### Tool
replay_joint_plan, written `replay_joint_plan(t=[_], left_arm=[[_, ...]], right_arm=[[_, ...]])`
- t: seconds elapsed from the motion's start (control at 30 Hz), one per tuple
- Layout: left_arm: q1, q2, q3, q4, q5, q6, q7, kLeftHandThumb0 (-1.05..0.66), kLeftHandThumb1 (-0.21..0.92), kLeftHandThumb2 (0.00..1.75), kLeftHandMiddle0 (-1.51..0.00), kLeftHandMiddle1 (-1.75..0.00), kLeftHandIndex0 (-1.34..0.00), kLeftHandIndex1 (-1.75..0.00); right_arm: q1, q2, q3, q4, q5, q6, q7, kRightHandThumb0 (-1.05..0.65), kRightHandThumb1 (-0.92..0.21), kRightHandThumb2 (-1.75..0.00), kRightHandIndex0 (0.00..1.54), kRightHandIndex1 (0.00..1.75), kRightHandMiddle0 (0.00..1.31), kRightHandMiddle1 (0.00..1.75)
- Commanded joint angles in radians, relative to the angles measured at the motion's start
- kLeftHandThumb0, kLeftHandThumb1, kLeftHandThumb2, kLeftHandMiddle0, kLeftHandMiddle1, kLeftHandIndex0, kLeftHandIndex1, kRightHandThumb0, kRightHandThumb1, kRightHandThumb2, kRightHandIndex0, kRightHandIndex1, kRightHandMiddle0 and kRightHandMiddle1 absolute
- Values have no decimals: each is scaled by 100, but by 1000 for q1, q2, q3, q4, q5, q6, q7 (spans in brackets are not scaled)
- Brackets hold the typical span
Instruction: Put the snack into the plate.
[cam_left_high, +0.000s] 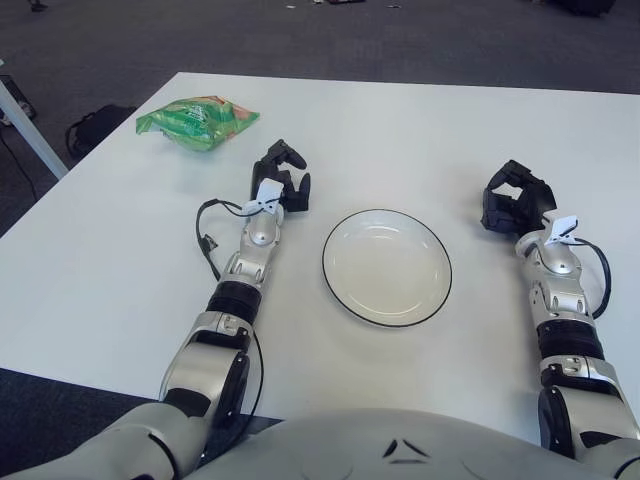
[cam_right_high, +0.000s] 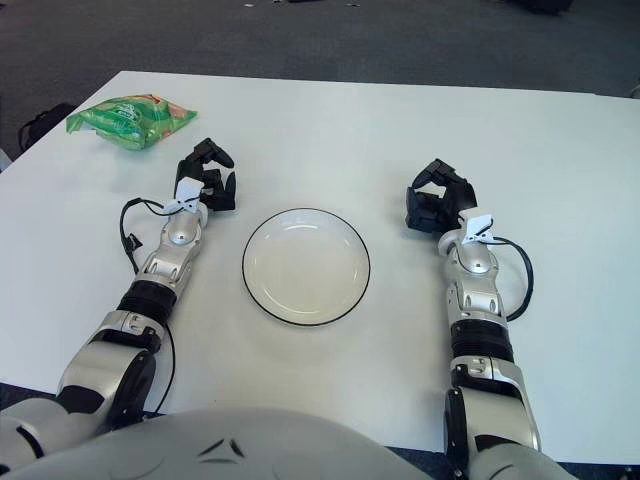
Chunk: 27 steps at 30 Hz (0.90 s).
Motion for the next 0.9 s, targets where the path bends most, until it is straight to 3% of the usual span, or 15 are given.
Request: replay_joint_plan(t=[0.0, 0.63, 0.87], left_arm=[[20, 28, -15, 7, 59, 12, 46, -52, 21, 144, -128, -175, -70, -175], [-87, 134, -46, -79, 271, 119, 184, -50, 27, 137, -129, -175, -65, -175], [-190, 184, -43, -55, 293, 155, 170, -48, 31, 133, -129, -175, -62, -175]], right_arm=[[67, 23, 13, 47, -16, 49, 4, -47, -35, -128, 133, 175, 59, 175], [71, 27, 17, 34, -15, 56, 6, -47, -34, -129, 132, 175, 59, 175], [74, 26, 18, 36, -18, 52, 7, -47, -35, -128, 133, 175, 59, 175]])
